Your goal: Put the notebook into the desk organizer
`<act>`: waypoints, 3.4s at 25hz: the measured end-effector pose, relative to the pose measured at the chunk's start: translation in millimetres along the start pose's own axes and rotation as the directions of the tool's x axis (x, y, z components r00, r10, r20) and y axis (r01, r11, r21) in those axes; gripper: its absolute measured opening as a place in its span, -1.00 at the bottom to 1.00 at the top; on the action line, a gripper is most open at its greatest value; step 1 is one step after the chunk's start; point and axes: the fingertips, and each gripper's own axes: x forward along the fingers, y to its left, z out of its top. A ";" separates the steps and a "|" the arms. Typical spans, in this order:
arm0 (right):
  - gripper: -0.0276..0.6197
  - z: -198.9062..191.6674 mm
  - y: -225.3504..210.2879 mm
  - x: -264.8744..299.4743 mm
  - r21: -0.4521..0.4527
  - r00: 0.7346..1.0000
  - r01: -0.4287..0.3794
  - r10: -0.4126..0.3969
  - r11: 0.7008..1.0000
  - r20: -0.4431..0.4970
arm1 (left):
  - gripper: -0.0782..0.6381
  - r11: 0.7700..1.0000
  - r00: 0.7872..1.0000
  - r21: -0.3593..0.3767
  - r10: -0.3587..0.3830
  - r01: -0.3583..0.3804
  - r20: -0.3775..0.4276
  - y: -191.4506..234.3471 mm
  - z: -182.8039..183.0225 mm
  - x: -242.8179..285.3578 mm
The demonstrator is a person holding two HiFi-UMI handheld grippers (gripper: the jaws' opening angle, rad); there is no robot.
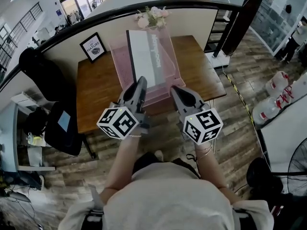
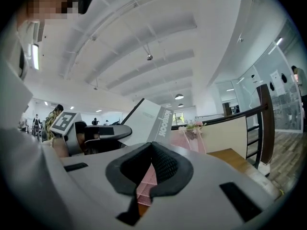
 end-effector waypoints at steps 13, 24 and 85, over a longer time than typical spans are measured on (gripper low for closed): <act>-0.88 -8.6 -9.6 51.7 0.043 0.993 -0.116 0.117 0.992 -0.018 | -0.72 0.989 0.991 -0.059 0.137 -0.136 0.005 42.1 -9.4 3.4; -0.88 8.4 -33.4 79.8 0.063 0.980 -0.199 0.199 0.978 0.003 | -0.72 0.965 0.972 -0.129 0.234 -0.230 0.023 59.2 -11.5 32.3; -0.88 3.4 -54.2 97.8 0.067 0.957 -0.289 0.291 0.955 -0.017 | 0.42 0.828 0.782 0.519 0.464 -0.213 -0.418 66.3 -61.7 71.9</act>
